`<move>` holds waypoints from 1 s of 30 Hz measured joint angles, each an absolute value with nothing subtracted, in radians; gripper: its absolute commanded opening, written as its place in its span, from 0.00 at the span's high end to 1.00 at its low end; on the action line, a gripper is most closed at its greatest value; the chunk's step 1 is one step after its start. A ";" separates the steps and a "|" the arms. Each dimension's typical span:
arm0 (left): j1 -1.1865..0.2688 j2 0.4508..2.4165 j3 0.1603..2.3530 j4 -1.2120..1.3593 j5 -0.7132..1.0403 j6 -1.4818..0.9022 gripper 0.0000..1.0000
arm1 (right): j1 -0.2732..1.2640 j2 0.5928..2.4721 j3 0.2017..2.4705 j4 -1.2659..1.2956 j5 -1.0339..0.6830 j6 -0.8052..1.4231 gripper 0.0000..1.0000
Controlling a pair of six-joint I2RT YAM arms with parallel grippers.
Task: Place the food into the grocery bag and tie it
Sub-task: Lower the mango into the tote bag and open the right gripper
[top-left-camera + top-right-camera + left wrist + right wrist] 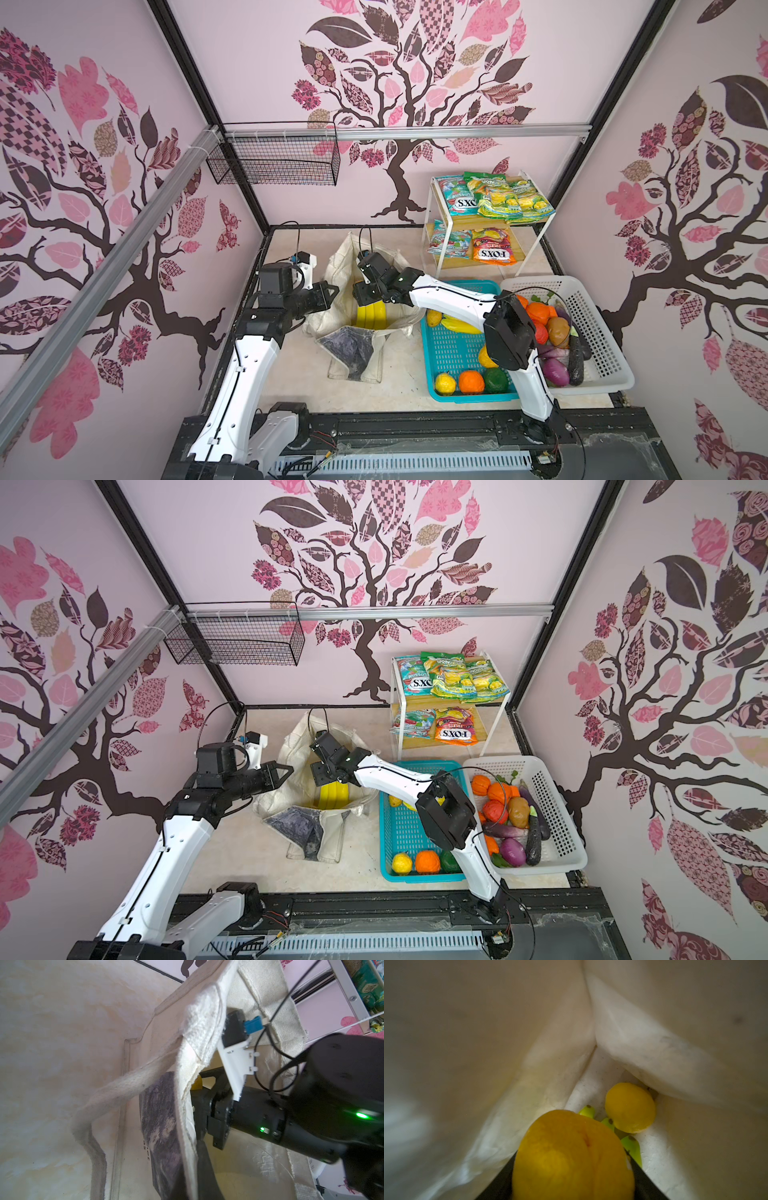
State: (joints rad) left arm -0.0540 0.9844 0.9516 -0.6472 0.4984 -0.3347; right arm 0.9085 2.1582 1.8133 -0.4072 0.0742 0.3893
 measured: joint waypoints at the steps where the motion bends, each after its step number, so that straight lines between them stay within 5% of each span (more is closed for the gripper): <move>1: -0.055 0.984 0.952 -0.647 0.498 -0.335 1.00 | 0.903 2.176 1.813 -0.407 0.080 0.389 0.48; 16: -0.056 0.980 0.952 -0.646 0.495 -0.334 1.00 | 0.898 2.267 1.829 -0.383 0.099 0.393 0.31; 23: -0.058 0.979 0.952 -0.646 0.494 -0.333 1.00 | 0.898 2.259 1.820 -0.378 0.057 0.400 0.00; 30: -0.058 0.979 0.952 -0.647 0.492 -0.333 1.00 | 0.901 2.106 1.718 -0.378 0.028 0.413 0.00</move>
